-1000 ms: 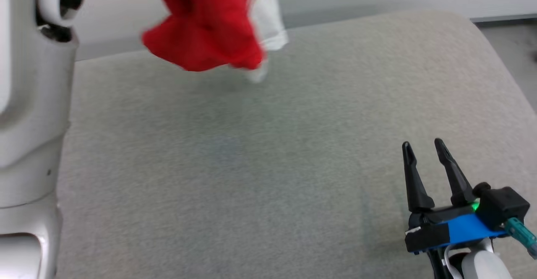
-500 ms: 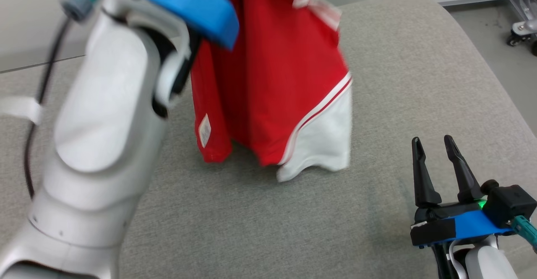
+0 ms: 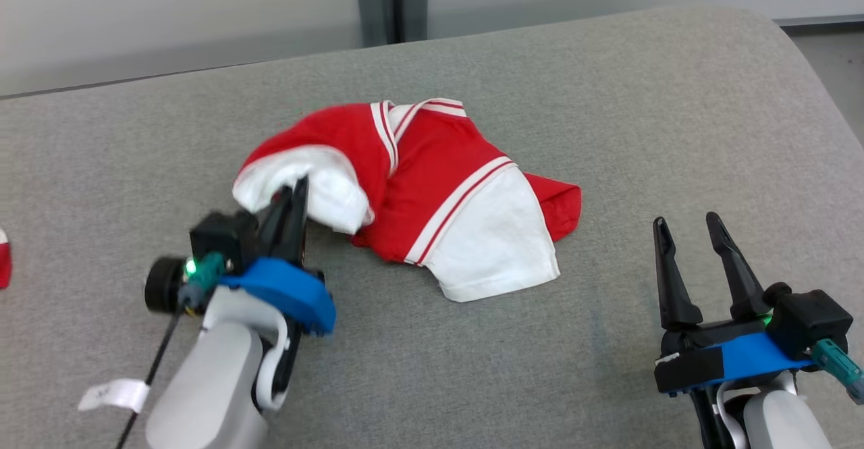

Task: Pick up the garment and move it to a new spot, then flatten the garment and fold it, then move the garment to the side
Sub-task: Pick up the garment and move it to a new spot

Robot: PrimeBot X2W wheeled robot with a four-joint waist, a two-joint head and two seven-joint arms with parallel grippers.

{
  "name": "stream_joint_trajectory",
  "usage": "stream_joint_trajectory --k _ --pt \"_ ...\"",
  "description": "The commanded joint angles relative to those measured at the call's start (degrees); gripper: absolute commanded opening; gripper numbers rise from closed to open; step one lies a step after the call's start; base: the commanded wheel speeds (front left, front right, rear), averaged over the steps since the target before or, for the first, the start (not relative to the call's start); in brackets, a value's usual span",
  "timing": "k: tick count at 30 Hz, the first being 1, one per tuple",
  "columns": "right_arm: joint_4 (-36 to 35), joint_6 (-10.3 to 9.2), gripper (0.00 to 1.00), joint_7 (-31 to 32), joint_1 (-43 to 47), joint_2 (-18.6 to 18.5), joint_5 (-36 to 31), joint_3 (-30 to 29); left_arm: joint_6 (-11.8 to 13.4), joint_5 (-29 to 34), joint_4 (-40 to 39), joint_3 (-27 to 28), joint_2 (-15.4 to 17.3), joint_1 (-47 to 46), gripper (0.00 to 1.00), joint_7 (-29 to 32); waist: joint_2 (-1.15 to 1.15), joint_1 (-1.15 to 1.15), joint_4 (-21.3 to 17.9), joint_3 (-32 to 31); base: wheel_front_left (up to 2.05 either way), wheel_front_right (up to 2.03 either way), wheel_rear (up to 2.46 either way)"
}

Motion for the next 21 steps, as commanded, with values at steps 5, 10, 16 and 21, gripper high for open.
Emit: stream_joint_trajectory --k 5,10,16,21 --pt "0.43 0.03 1.0 0.72 1.09 -0.06 -0.65 0.04 0.01 -0.48 3.25 -0.74 -2.36 2.78 1.0 -4.35 0.0 0.0 2.08 -1.53 0.0 0.0 0.0" --pt "0.57 0.03 1.0 1.26 2.03 -0.05 -0.88 0.21 0.52 0.62 1.75 0.28 -3.19 3.29 1.0 -6.86 0.0 0.0 4.06 -3.43 0.0 0.0 0.0" --pt "0.3 0.03 1.0 1.79 2.65 -0.06 -1.36 -0.02 1.41 2.02 -1.96 3.34 -1.99 5.24 1.0 -7.24 0.0 0.0 6.14 -5.17 0.0 0.0 0.0" --pt "-0.11 0.03 1.0 2.32 3.71 -0.05 -1.57 -0.2 2.45 3.78 -7.46 8.18 -0.31 9.41 1.0 -7.23 0.0 0.0 8.07 -6.94 0.0 0.0 0.0"
